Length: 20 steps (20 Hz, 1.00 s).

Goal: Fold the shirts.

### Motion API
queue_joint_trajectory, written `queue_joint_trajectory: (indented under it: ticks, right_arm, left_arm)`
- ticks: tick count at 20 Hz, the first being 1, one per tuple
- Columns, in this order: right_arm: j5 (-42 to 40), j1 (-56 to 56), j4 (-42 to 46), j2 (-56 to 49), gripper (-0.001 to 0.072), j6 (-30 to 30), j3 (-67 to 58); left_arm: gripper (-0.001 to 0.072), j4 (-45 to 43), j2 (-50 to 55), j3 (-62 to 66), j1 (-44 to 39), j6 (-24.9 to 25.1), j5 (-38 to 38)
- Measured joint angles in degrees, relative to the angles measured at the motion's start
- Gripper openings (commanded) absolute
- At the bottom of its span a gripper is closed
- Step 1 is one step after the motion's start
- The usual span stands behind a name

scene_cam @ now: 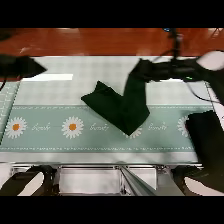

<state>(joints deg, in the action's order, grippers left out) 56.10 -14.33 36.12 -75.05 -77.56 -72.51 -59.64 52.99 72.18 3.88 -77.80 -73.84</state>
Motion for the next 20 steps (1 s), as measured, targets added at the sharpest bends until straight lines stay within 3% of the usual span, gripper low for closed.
queue_joint_trajectory:
  ticks: [6, 11, 12, 14, 20]
  right_arm:
    - [-1.7, -8.3, -0.1, -21.3, 0.0024, -2.2, -14.4]
    - [-3.0, -11.1, -0.4, -28.8, 0.0052, -4.3, -18.5]
    - [-3.3, -11.4, -0.7, -29.6, 0.0099, -4.5, -18.8]
    - [-4.3, -12.0, -2.1, -30.9, 0.0419, -4.8, -19.2]
    - [1.8, -9.8, -6.3, -31.2, 0.0406, -2.1, -19.6]
  left_arm:
    - [0.0021, -0.2, -11.4, -17.0, 2.5, 0.0, 0.9]
    - [0.0021, 3.5, -12.7, -25.1, 2.8, 0.0, 5.3]
    - [0.0021, 4.5, -12.5, -26.4, 2.8, 0.1, 6.6]
    - [0.0021, 6.2, -11.7, -28.9, 2.8, 0.1, 8.8]
    - [0.0021, 8.3, -7.4, -31.0, 3.0, 0.9, 12.2]
